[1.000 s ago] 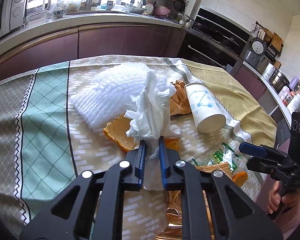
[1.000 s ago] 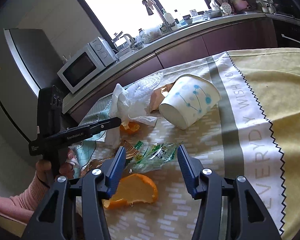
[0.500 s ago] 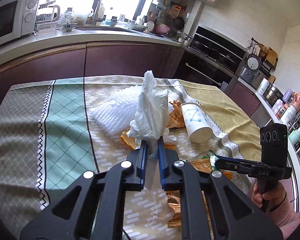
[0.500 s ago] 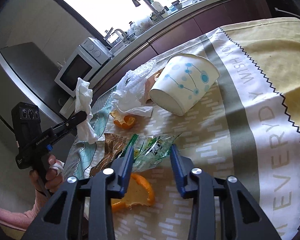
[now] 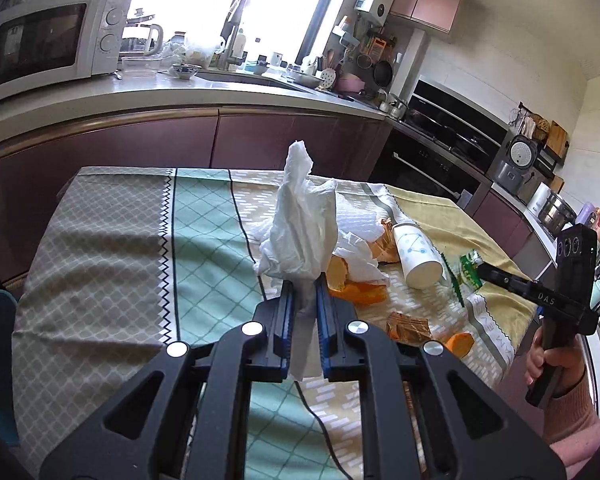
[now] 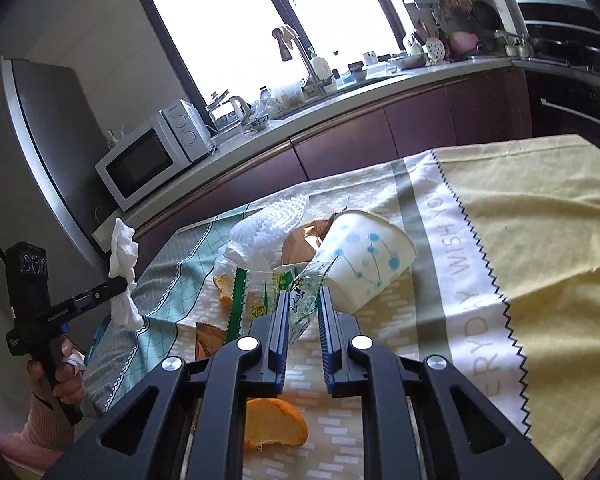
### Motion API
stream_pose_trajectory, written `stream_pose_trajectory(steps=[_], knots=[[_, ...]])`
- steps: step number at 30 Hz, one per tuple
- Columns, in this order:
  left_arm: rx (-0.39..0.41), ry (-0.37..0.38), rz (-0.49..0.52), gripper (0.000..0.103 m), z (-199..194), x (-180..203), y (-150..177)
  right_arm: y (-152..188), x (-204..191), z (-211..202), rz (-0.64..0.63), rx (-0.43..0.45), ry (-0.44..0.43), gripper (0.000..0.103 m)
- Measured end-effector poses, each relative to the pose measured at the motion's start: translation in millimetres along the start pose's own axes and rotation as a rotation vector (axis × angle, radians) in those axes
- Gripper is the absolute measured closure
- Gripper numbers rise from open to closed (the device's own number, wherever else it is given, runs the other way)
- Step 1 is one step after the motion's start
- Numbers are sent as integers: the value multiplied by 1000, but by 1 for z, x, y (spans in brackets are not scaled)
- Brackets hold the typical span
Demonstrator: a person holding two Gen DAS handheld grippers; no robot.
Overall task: Collect trash
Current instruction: 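Grasp the white tissue with the left tool while the right tool grasps the green snack wrapper, then carry the tissue and green wrapper in both tools over the teal bin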
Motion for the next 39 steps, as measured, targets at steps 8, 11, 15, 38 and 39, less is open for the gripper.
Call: stream_pose_trajectory(steps=[8,11,15,38,39], knots=[[83,-107,-37,92,-69,-52,-2,-32,-80,6,-134,29,-149,90],[114,-176,-66,92,-101,-84,2,-24,-130,26,-180,-17,-255,90],[141,-272,-112,92,-139,-132,8,-6,-199,58,-230,-98,-389,90],[-84,-549,-349,91,-145,-351,96,97,-431,225,-489,-497,-528,87],[-96,-553,-353,90,-140,-356,97,103,-433,228,-498,-506,-519,87]])
Point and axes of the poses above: each gripper's, at about its wrist camera, not at the fingertips, and z roughly the way its jaws point, x to its right, y to its underside, the point moved 10 cm from there along z, roughly the way its jaws point, and after that the axes turned 2 degrees about -x, right-handed, at the moved point
